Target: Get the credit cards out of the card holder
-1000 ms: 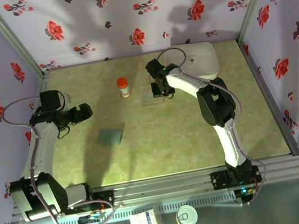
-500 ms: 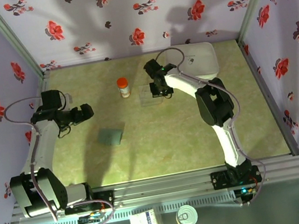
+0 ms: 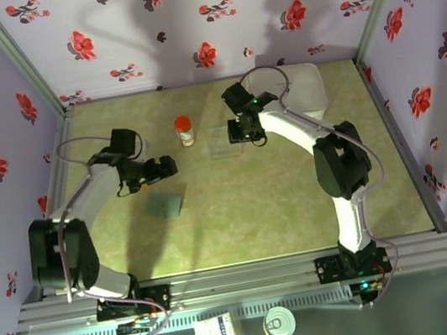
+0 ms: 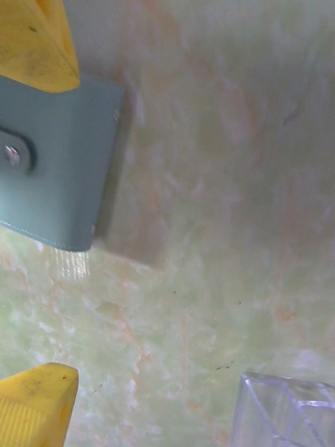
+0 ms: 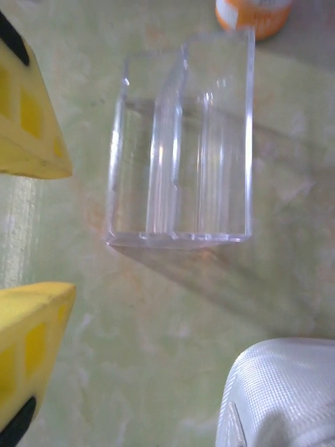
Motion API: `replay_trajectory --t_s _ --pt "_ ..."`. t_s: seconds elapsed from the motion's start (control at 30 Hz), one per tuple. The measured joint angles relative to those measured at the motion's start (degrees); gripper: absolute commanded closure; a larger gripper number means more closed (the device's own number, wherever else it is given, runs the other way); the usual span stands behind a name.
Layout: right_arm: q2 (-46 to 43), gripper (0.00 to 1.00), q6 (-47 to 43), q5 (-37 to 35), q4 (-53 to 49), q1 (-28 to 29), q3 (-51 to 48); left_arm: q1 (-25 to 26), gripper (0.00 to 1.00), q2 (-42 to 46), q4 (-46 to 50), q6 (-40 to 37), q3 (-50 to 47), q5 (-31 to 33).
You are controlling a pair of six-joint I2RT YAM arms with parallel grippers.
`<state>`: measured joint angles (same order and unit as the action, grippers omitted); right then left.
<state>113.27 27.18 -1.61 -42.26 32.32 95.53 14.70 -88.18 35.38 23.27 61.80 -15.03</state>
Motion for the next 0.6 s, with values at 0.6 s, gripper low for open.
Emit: replay_trajectory --t_s 0.6 --pt "-14.51 0.43 0.46 0.63 5.22 0.11 -15.43 2.29 0.00 -12.17 -2.03 -1.36 0.90 -3.72"
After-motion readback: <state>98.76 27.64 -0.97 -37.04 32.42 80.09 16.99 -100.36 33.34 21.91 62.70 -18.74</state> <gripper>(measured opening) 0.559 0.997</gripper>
